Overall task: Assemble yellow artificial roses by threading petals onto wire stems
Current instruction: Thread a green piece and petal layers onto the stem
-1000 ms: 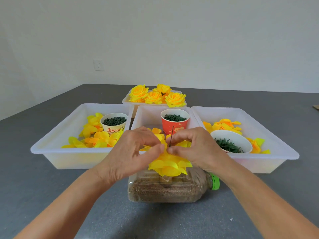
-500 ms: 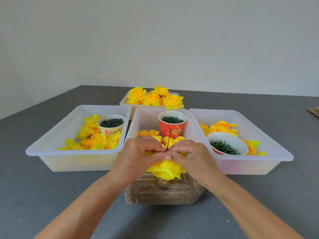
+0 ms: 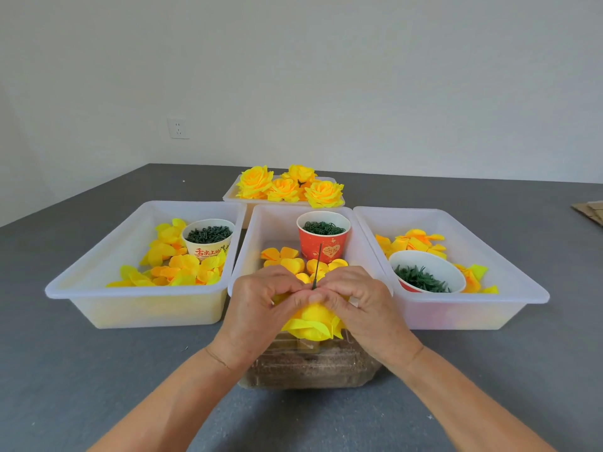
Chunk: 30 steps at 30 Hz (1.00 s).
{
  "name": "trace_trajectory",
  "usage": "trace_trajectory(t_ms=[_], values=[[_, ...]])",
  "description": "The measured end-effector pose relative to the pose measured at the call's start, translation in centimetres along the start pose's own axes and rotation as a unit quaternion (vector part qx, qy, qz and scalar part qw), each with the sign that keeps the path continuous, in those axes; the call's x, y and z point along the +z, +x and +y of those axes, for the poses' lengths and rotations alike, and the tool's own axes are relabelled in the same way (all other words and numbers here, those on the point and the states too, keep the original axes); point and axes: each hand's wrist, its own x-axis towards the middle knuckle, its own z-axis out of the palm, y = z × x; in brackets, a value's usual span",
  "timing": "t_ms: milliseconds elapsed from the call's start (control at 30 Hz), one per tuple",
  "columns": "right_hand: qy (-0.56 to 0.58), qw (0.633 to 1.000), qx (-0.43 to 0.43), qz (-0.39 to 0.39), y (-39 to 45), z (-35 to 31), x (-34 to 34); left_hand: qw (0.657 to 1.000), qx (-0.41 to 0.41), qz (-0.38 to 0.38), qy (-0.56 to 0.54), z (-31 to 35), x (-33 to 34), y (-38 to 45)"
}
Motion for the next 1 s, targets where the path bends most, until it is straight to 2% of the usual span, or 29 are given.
trace_trajectory(t_ms=[167,367,567,800,833,900,1000], values=[[0.058,0.997,0.037,-0.039,-0.1,0.2,-0.4,1.000,-0.011,-0.010,0.018,0.2,0.0,0.7],[0.090,0.994,0.048,-0.028,-0.1,0.6,-0.6,0.997,-0.061,-0.019,-0.049,-0.4,0.2,0.5],[0.071,0.995,0.057,-0.046,0.0,0.6,-0.8,0.993,-0.083,-0.018,-0.078,-0.7,0.5,0.5],[0.075,0.985,0.125,-0.089,0.7,-0.2,-2.1,0.994,-0.086,-0.019,-0.066,-0.7,0.6,0.7],[0.079,0.984,0.141,-0.081,1.1,-0.3,-2.8,0.993,-0.092,-0.018,-0.069,-0.7,0.6,0.7],[0.066,0.984,0.166,-0.015,2.2,0.2,-4.9,0.991,-0.110,-0.027,-0.075,-0.6,0.4,0.9],[-0.054,0.971,0.221,0.074,3.7,2.1,-8.3,0.986,-0.137,-0.042,-0.086,-0.4,0.3,1.3]])
